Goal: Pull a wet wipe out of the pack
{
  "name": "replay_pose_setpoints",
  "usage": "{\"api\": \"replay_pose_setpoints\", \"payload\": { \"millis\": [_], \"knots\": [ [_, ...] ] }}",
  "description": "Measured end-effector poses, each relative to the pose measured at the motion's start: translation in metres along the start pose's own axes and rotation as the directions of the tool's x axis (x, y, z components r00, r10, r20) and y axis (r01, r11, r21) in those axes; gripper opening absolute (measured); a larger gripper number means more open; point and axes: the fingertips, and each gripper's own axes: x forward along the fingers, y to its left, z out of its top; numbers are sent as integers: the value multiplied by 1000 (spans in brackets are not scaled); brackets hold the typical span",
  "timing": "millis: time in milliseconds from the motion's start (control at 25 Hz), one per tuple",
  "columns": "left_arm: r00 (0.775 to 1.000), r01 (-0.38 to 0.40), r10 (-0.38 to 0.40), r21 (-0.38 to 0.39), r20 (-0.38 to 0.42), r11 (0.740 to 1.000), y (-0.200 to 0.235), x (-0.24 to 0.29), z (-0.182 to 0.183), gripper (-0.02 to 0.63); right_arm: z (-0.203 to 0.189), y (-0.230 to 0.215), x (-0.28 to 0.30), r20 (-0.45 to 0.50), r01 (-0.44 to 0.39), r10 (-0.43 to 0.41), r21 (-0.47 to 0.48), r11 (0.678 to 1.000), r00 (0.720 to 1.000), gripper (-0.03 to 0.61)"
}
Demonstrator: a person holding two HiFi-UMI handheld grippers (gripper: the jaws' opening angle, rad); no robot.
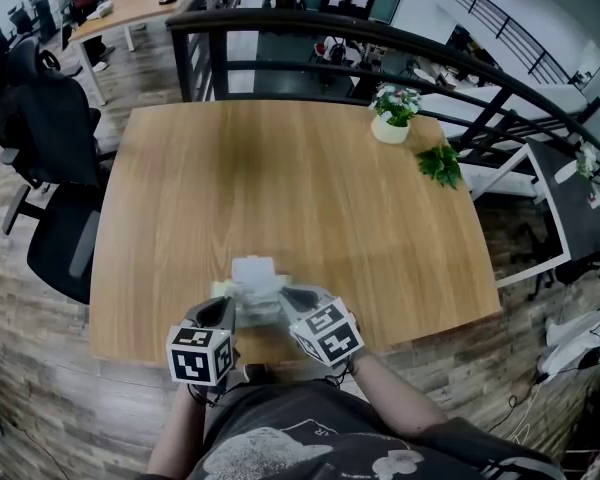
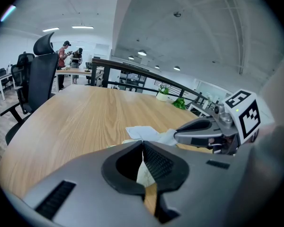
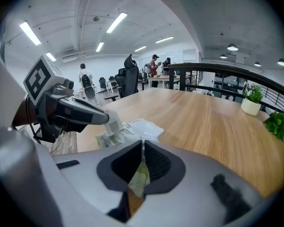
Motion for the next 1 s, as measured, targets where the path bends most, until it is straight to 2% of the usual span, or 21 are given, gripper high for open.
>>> {"api": "replay_pose_setpoints", "payload": {
  "millis": [1000],
  "knots": [
    [1000, -25, 25, 3, 8, 1000, -14, -4, 1, 18, -11, -14, -22, 25, 21, -22, 24, 999, 999, 34]
  ]
}}
